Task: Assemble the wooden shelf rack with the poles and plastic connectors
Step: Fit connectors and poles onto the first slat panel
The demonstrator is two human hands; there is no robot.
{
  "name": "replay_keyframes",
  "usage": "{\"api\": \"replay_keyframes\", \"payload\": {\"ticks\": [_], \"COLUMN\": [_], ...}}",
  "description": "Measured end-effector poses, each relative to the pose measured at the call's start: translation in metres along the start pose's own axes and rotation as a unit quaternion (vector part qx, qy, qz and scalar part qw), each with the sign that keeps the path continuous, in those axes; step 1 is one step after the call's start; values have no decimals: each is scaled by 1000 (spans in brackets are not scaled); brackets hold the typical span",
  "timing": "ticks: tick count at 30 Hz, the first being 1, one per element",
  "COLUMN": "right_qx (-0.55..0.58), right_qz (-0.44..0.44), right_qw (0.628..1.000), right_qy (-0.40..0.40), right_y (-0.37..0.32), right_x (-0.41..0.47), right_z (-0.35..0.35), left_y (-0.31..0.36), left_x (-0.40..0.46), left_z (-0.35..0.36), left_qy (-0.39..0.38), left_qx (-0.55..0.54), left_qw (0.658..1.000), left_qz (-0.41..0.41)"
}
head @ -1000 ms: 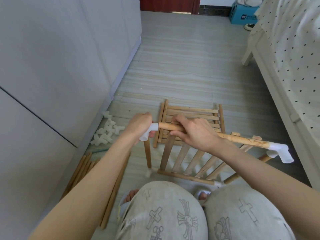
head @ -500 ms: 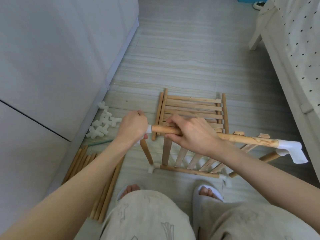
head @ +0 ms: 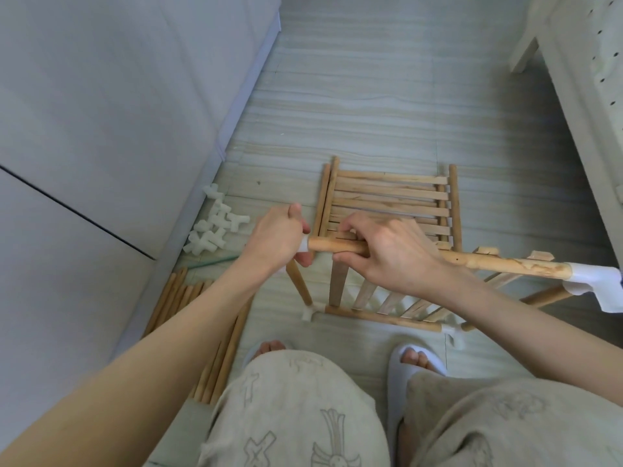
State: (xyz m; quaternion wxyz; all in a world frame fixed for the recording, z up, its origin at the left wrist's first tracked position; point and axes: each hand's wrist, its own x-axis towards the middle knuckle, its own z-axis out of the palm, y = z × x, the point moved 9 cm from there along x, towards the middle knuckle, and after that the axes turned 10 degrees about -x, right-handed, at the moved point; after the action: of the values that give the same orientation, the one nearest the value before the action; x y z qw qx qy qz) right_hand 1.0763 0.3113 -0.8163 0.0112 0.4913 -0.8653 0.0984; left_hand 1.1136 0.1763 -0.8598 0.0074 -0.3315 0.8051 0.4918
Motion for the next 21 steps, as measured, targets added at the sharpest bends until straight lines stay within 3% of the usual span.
{"api": "replay_keyframes", "payload": {"ticks": [4, 10, 21], "right_qx": [45, -29, -42], "right_qz": [30, 13, 39], "right_qw": [992, 972, 989], "right_qy": [-116, -233, -133], "right_y": [4, -5, -1], "right_x": [10, 28, 16], "right_z": [9, 22, 22], "left_y": [-1, 0, -2], "left_x": [-1, -1, -2], "left_z": [-1, -3, -2], "left_qy": [6, 10, 41], "left_qx": [-33, -33, -9], "left_qw": [999, 999, 999], "left_qz": [-18, -32, 1]}}
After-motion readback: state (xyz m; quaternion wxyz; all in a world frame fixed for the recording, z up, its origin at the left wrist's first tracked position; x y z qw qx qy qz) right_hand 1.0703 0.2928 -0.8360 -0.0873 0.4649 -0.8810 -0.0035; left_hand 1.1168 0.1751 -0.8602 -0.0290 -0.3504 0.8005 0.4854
